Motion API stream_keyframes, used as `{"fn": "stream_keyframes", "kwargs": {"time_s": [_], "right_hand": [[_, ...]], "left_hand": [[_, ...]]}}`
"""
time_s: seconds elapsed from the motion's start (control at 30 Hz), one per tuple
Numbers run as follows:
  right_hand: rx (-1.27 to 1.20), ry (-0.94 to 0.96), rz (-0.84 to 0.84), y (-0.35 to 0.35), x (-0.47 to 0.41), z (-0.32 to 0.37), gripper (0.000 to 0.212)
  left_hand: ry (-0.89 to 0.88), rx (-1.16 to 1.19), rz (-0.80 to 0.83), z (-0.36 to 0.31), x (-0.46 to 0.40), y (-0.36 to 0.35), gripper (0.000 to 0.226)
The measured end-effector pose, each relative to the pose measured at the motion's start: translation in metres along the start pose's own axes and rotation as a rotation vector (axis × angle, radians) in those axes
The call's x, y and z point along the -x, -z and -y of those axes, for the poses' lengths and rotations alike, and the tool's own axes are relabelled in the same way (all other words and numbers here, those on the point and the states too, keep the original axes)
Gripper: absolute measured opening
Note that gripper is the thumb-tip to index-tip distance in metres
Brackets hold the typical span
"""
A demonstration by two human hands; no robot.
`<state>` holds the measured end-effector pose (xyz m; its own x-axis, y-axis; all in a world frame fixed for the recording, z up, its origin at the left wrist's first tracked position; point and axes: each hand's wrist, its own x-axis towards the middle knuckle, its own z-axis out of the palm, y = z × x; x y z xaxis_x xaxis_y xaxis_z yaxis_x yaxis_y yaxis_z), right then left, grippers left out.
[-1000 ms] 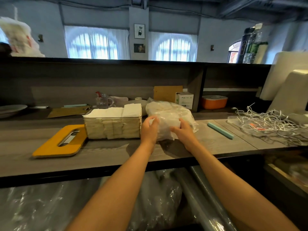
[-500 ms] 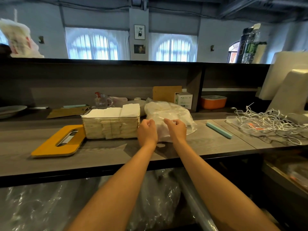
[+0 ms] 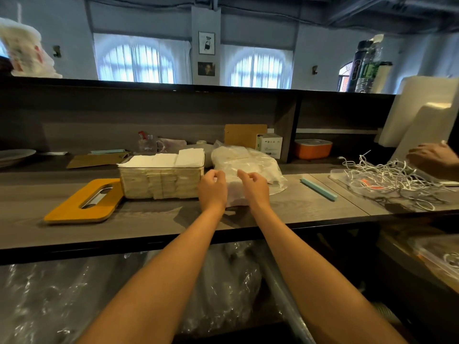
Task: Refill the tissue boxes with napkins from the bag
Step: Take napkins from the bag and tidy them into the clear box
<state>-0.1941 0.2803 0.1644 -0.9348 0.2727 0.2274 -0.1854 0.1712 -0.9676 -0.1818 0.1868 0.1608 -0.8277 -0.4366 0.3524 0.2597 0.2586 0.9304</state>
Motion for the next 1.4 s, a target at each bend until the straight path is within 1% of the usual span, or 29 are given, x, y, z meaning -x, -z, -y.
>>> {"fn": "stream_keyframes", "kwargs": {"time_s": [0.03,0.1,0.17,0.23,0.3,0.37,0.43,0.5,0.57,0.63,0.7,0.8,0.93,1.03,1.07,1.13,1.2,1.3,1.4], "right_hand": [[0.003,0.008,-0.014,0.000,0.000,0.000,0.017],[-0.044,-0.006,-0.098,0.004,-0.002,-0.003,0.012],[-0.131,-0.049,-0.135,0.007,-0.004,-0.004,0.018],[-0.131,-0.063,-0.050,0.006,-0.004,-0.001,0.025],[-0.063,-0.047,0.021,0.002,-0.003,-0.003,0.026],[-0.056,-0.053,-0.039,0.002,-0.004,-0.004,0.022],[-0.138,-0.081,-0.101,0.006,-0.006,-0.005,0.024],[-0.153,-0.064,-0.042,0.005,-0.006,-0.003,0.027],[-0.073,-0.016,0.034,0.002,-0.004,-0.003,0.028],[-0.026,-0.014,-0.013,0.000,-0.004,-0.004,0.029],[-0.049,-0.035,-0.052,0.002,-0.005,-0.004,0.030],[0.007,-0.027,0.015,0.002,-0.004,-0.002,0.033],[-0.044,-0.034,-0.040,0.004,-0.001,0.000,0.028],[-0.018,-0.038,0.034,0.004,0.000,0.001,0.030],[0.005,-0.029,0.029,0.003,0.000,0.000,0.028],[0.020,-0.014,-0.037,0.003,-0.001,-0.002,0.028],[0.010,0.014,-0.065,0.005,-0.001,-0.004,0.029],[-0.036,0.010,0.005,0.009,0.003,0.001,0.036],[-0.064,0.038,0.155,0.012,0.007,0.002,0.031]], "left_hand": [[-0.013,0.034,0.003,-0.001,0.001,0.000,0.022],[-0.046,0.048,0.011,-0.002,0.001,0.001,0.019],[-0.043,0.028,0.015,-0.002,0.001,0.002,0.016],[0.009,0.031,-0.009,-0.001,0.000,0.001,0.020],[0.053,0.017,-0.032,-0.001,-0.001,0.001,0.024],[0.062,-0.001,-0.035,0.000,-0.002,0.002,0.021],[0.053,0.030,-0.019,0.000,-0.001,0.002,0.021],[0.032,0.076,0.010,-0.001,0.000,0.002,0.024],[0.027,0.074,0.031,-0.001,0.000,0.000,0.025],[0.059,0.051,0.003,-0.001,-0.002,0.000,0.025],[0.076,0.043,-0.012,0.000,-0.003,0.000,0.026],[0.045,0.020,0.039,0.000,-0.002,-0.001,0.023],[0.070,-0.008,-0.001,0.002,-0.004,0.001,0.018],[0.034,-0.077,0.091,0.002,-0.003,-0.002,0.028],[0.019,-0.103,0.104,0.003,-0.003,-0.003,0.034],[0.026,-0.119,0.088,0.004,-0.004,-0.003,0.044],[0.022,-0.136,0.089,0.006,-0.004,-0.002,0.050],[0.042,-0.110,0.076,0.003,-0.003,0.001,0.049],[0.088,-0.010,0.003,0.003,-0.005,0.005,0.048]]}}
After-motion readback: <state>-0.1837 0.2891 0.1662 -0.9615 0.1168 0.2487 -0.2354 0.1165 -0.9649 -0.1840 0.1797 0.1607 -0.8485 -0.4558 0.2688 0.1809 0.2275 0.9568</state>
